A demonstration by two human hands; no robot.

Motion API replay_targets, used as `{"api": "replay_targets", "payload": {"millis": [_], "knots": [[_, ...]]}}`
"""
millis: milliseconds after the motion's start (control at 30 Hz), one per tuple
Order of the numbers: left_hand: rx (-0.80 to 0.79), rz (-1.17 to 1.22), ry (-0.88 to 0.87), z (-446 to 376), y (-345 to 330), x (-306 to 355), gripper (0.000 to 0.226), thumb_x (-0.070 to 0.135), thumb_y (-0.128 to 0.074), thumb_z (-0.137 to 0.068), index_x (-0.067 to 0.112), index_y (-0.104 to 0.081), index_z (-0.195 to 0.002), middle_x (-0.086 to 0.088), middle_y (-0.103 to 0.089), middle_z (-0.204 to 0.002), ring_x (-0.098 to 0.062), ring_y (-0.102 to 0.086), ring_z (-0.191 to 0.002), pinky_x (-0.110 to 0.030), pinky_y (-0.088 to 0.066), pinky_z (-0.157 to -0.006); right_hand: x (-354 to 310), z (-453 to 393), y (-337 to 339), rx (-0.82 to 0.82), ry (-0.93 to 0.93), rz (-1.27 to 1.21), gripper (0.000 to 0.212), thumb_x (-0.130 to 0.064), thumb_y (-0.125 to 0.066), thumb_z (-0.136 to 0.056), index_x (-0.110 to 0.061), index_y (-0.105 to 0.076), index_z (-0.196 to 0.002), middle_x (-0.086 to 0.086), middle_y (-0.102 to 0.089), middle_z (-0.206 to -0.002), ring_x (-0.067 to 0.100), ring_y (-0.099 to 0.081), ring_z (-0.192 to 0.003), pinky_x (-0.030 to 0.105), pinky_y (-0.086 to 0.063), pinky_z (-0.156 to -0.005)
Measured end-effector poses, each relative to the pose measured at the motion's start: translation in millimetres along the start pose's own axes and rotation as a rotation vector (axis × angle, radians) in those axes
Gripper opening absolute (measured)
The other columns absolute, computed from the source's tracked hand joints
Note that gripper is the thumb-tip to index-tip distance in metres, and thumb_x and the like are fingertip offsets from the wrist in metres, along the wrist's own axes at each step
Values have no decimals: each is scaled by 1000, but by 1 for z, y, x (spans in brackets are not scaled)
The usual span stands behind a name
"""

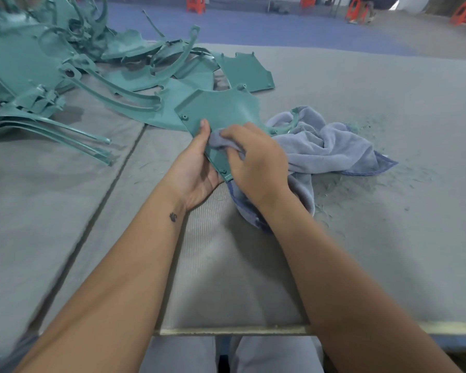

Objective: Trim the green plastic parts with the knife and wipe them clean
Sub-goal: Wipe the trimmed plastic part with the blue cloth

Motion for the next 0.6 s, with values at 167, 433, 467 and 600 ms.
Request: {"api": "replay_targets", "payload": {"millis": [167, 433, 467, 600], "knots": [[4, 6, -11, -1, 0, -2, 43, 39, -43, -101, 2, -59, -116, -16, -69, -103, -24, -69, -93, -34, -56, -89, 5, 4, -1, -40, 24, 23, 8, -14, -61, -89, -9, -67, -91, 4, -61, -84, 24, -55, -76, 40, -42, -64], [198, 248, -143, -3, 0, -2, 38, 33, -44, -103, 7, -60, -125, -13, -69, -117, -26, -69, -101, -40, -59, -81, 25, 2, 4, 226, -376, -254, 13, -22, -59, -92, -16, -48, -89, -11, -52, -72, 1, -49, -66, 18, -34, -59], [228, 305, -164, -3, -3, -3, 39, 32, -45, -102, 5, -58, -128, -14, -68, -118, -26, -69, -101, -41, -59, -81, 28, 2, 6, 243, -427, -295, 14, -22, -59, -92, -16, -48, -87, -13, -50, -70, -6, -50, -67, 12, -35, -59], [218, 318, -164, -1, -13, -12, 37, 12, -52, -99, -3, -54, -132, -21, -65, -121, -28, -69, -98, -39, -58, -85, 27, 3, 3, 124, -449, -350, 18, -30, -61, -92, -23, -50, -79, -15, -50, -67, -14, -50, -66, 5, -36, -59]]}}
Point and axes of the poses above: each hand's wrist, its own z-axis away from the middle knuckle, its own y-axis out of the back of the hand, x = y × z, the point moved 2 cm from there along -z, towards the middle knuckle
